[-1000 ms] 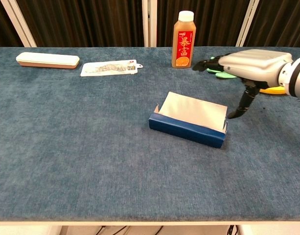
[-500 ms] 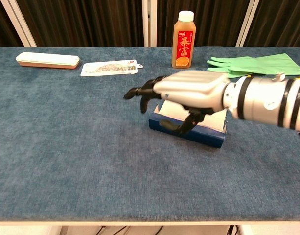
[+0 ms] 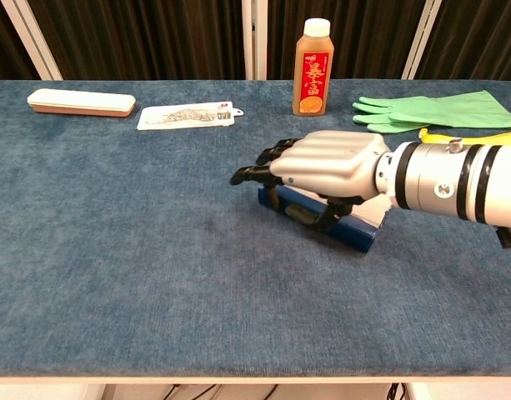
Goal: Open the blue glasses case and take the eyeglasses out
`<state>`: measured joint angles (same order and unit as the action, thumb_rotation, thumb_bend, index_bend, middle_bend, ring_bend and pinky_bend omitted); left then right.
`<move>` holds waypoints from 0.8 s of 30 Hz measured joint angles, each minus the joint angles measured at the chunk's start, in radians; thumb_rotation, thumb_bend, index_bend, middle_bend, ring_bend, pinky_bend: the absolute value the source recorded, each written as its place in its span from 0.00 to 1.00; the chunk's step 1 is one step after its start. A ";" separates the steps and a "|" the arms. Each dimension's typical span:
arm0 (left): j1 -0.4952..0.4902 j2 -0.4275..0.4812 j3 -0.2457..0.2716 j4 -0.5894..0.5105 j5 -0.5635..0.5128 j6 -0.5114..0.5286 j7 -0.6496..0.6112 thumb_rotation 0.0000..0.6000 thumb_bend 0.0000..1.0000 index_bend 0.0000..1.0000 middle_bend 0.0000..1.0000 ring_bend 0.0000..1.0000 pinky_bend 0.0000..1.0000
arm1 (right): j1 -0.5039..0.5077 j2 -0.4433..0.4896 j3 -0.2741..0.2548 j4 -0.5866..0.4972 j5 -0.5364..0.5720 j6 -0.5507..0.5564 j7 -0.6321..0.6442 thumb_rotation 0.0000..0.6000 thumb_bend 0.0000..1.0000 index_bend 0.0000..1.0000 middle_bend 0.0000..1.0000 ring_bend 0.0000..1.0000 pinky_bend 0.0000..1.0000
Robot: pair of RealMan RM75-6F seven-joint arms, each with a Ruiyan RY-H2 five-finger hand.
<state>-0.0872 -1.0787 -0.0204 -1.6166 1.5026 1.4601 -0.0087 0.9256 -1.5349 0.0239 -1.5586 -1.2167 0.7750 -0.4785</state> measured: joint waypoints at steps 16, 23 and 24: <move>0.000 -0.002 -0.001 -0.001 -0.002 0.001 0.009 1.00 0.33 0.71 0.68 0.49 0.42 | -0.074 0.103 0.016 0.017 0.089 0.063 0.066 1.00 0.08 0.00 0.24 0.00 0.00; 0.000 -0.004 -0.002 -0.003 -0.004 0.002 0.016 1.00 0.33 0.71 0.68 0.49 0.42 | -0.132 0.181 0.009 0.008 -0.015 0.121 0.150 1.00 0.07 0.00 0.24 0.00 0.00; 0.000 -0.004 -0.002 -0.003 -0.004 0.002 0.017 1.00 0.33 0.71 0.68 0.49 0.42 | -0.133 0.179 0.009 0.014 -0.013 0.118 0.149 1.00 0.07 0.00 0.24 0.00 0.00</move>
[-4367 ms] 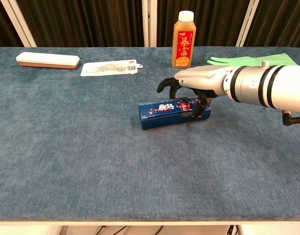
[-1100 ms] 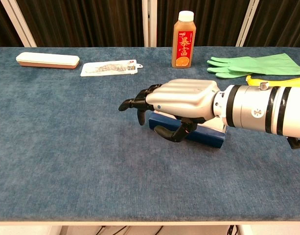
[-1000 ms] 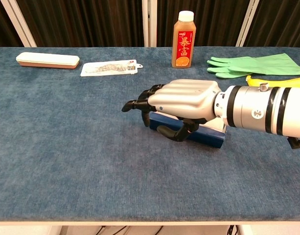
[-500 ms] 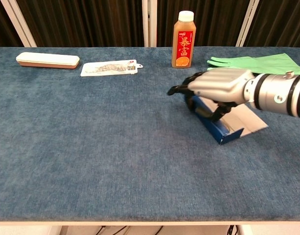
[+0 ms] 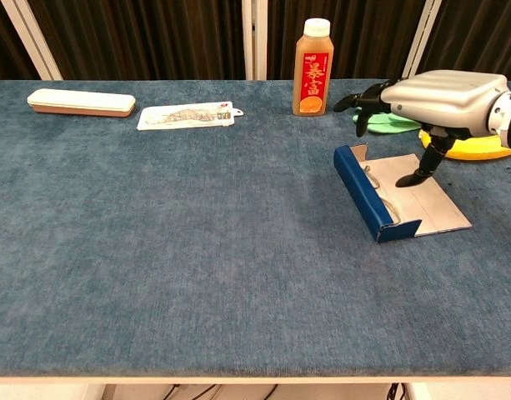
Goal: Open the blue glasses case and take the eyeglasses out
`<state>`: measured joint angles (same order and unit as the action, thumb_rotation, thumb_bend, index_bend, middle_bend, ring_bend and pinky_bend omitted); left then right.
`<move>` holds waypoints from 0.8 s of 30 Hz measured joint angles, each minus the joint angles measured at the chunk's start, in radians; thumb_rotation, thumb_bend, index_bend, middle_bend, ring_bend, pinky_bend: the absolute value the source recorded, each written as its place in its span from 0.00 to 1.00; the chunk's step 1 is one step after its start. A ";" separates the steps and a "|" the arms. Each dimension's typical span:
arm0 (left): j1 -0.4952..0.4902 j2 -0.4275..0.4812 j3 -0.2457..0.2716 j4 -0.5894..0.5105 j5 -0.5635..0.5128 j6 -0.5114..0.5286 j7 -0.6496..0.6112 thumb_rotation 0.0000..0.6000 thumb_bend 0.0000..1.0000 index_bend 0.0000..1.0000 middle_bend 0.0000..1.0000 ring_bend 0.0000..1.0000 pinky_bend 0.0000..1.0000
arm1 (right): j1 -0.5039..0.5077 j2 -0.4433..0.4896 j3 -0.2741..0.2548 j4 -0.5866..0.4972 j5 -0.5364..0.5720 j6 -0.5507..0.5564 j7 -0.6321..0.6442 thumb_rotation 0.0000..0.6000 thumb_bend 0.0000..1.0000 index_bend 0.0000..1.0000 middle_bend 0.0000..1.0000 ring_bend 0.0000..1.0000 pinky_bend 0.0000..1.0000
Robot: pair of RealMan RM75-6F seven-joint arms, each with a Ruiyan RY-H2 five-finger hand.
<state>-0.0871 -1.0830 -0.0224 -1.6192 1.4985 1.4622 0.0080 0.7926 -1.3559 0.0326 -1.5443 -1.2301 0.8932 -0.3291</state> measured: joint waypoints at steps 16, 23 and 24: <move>0.000 0.001 0.000 0.002 0.000 -0.001 -0.008 1.00 0.33 0.71 0.68 0.49 0.42 | 0.058 -0.183 0.067 0.145 0.023 -0.056 -0.018 1.00 0.16 0.00 0.25 0.00 0.00; 0.000 0.003 0.001 0.002 0.002 -0.002 -0.014 1.00 0.33 0.71 0.68 0.49 0.42 | 0.115 -0.288 0.118 0.201 0.071 -0.080 -0.068 1.00 0.18 0.00 0.26 0.00 0.00; 0.000 0.004 0.002 0.002 0.002 -0.002 -0.015 1.00 0.33 0.71 0.68 0.49 0.42 | 0.123 -0.304 0.126 0.214 0.083 -0.082 -0.079 1.00 0.18 0.00 0.27 0.00 0.00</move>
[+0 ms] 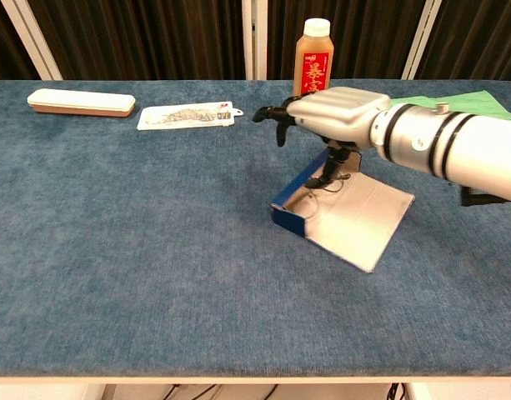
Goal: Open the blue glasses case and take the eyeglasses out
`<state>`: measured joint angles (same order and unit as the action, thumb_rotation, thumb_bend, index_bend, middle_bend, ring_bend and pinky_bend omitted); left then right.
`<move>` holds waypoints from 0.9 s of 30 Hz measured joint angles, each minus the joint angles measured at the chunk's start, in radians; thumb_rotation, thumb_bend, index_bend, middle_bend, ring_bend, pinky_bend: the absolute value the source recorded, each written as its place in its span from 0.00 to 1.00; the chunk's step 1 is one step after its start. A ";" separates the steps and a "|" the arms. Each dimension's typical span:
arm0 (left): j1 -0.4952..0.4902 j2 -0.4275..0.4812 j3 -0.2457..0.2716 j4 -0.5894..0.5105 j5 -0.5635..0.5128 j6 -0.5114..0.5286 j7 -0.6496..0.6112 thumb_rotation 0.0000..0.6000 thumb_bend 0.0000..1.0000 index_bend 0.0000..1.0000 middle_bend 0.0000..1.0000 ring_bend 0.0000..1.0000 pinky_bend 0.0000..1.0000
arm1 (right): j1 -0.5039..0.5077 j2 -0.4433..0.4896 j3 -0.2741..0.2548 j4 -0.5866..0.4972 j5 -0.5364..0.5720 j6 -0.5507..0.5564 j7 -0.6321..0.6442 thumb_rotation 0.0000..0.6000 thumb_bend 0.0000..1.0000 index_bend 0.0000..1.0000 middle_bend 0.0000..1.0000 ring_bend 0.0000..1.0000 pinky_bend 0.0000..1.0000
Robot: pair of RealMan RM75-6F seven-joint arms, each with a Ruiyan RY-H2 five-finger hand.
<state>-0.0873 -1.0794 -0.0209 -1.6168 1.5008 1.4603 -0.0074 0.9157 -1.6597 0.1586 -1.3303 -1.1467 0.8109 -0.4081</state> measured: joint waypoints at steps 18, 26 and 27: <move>-0.003 0.006 0.002 -0.002 0.002 -0.007 -0.007 1.00 0.33 0.71 0.68 0.49 0.42 | 0.080 -0.023 0.086 0.031 0.234 -0.112 -0.062 1.00 0.35 0.10 0.33 0.00 0.00; -0.004 0.005 0.001 -0.005 -0.002 -0.009 0.000 1.00 0.33 0.71 0.68 0.49 0.42 | 0.099 0.081 0.031 -0.038 0.322 -0.148 -0.088 1.00 0.36 0.17 0.31 0.00 0.00; -0.004 0.005 0.001 -0.005 -0.002 -0.009 0.000 1.00 0.33 0.71 0.68 0.49 0.42 | 0.104 0.081 0.024 -0.035 0.325 -0.149 -0.093 1.00 0.36 0.18 0.31 0.00 0.00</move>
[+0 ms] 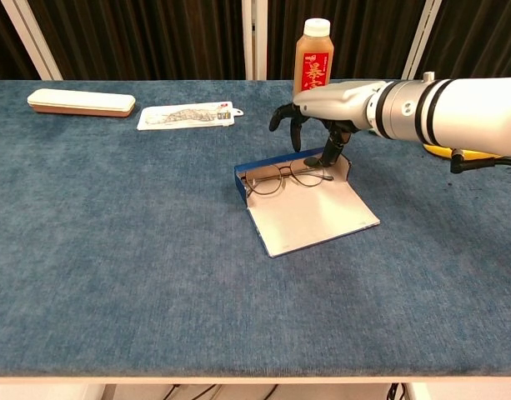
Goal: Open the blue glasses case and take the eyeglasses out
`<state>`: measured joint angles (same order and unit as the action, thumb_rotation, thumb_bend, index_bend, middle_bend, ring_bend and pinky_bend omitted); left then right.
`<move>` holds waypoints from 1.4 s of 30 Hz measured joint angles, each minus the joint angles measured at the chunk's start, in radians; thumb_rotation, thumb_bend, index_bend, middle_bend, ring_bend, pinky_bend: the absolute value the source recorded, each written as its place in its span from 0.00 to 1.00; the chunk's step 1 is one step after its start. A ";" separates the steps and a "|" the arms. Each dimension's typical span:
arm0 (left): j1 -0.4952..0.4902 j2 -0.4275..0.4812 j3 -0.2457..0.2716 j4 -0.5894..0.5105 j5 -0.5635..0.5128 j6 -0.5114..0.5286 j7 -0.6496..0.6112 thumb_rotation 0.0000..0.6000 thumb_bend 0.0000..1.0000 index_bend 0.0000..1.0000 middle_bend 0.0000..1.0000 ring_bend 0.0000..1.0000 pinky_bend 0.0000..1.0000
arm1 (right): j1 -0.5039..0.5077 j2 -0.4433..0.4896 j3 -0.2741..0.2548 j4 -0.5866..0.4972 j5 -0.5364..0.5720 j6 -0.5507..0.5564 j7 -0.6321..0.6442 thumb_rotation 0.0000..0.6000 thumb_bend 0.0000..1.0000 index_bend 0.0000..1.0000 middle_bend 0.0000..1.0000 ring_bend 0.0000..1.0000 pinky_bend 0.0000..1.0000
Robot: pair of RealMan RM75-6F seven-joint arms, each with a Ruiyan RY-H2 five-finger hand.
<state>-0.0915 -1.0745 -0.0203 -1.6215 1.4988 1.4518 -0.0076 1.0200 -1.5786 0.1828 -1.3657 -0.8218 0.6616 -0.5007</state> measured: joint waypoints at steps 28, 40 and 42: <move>-0.001 0.002 0.001 0.001 0.001 -0.002 -0.010 1.00 0.33 0.71 0.68 0.49 0.41 | 0.076 -0.061 -0.048 0.084 0.054 0.013 -0.002 1.00 0.41 0.35 0.28 0.00 0.00; -0.001 0.003 0.002 0.000 0.001 -0.002 -0.011 1.00 0.33 0.71 0.68 0.49 0.41 | 0.087 -0.066 -0.057 0.093 0.066 0.012 0.004 1.00 0.44 0.40 0.29 0.00 0.00; -0.001 0.004 0.002 0.000 0.001 -0.002 -0.012 1.00 0.33 0.71 0.68 0.49 0.41 | 0.089 -0.069 -0.058 0.096 0.067 0.012 0.005 1.00 0.44 0.42 0.29 0.00 0.00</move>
<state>-0.0922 -1.0710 -0.0182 -1.6212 1.5000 1.4494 -0.0198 1.1090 -1.6474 0.1249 -1.2698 -0.7547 0.6735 -0.4961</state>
